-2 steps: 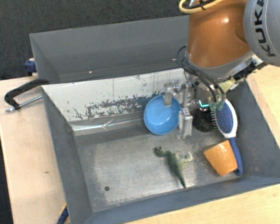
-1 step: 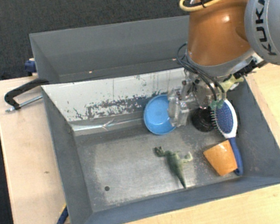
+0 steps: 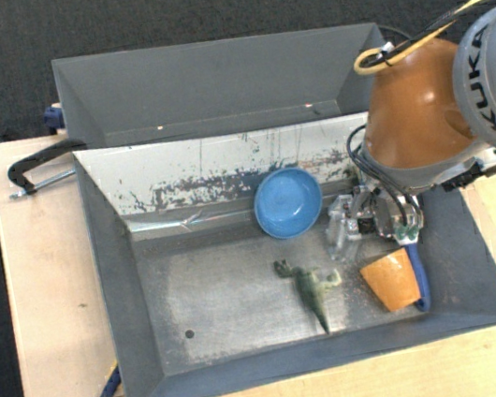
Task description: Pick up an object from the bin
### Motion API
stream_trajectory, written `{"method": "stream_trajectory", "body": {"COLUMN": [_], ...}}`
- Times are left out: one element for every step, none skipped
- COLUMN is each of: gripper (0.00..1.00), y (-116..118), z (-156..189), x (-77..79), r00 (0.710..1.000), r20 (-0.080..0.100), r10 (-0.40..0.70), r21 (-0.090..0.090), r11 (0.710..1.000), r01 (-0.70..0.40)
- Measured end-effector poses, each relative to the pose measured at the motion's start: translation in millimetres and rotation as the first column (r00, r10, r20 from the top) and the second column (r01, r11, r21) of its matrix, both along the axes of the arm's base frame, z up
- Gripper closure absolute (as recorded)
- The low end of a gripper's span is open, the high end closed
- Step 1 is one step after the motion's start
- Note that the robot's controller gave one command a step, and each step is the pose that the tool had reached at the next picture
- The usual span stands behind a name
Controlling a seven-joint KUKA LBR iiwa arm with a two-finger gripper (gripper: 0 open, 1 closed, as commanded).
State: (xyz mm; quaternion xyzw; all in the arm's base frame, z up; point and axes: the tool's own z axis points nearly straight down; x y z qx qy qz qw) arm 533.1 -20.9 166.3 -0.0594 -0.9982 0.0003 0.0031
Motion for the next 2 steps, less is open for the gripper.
{"method": "stream_trajectory", "body": {"gripper": [1.0, 0.0], "y": [-61.1, -58.2], "z": [-17.3, -16.5], "x": [-3.4, -2.6], "r00": [0.995, 0.995], "r20": [0.005, 0.007], "r10": [-0.102, -0.098], "r21": [-0.001, 0.001], "r11": [0.995, 0.995], "r01": [0.102, 0.098]}}
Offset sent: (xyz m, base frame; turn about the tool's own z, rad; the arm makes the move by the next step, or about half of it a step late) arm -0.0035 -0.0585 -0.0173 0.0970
